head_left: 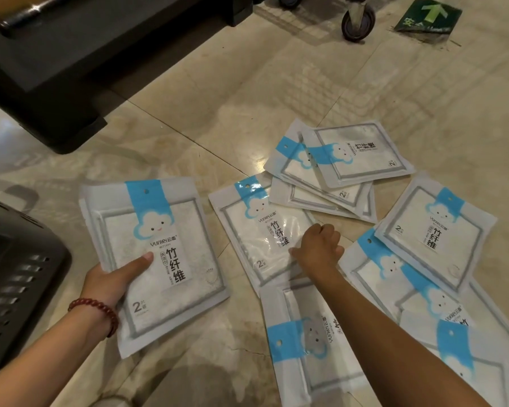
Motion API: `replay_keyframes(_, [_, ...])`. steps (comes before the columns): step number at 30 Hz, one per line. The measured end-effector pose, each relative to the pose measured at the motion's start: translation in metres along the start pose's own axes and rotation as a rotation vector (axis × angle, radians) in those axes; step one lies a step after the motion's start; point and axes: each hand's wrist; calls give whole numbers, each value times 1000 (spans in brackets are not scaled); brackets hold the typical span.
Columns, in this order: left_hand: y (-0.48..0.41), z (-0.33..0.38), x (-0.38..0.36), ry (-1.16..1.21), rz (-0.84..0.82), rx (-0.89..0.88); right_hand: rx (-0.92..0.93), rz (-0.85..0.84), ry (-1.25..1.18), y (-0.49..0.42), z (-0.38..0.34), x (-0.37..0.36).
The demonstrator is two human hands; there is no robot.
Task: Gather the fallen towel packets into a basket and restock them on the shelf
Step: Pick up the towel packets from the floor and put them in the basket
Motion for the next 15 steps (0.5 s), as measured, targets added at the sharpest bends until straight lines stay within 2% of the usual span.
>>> replay_keyframes(8, [9, 7, 5, -20, 19, -25, 26, 66, 53, 1, -2, -2])
replay_keyframes(11, [13, 9, 8, -5, 33, -20, 36, 30, 42, -5, 0, 3])
replay_keyframes(13, [15, 9, 10, -5, 50, -11, 73, 57, 66, -7, -2, 6])
replay_keyframes(15, [16, 9, 13, -5, 57, 1, 181, 63, -11, -7, -3, 9])
Point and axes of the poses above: each hand's wrist, its own y-axis away from the middle knuckle, its own x-axis out of the back of the hand, z = x × y, and after that the axes turned 2 degrees about z, right-handed
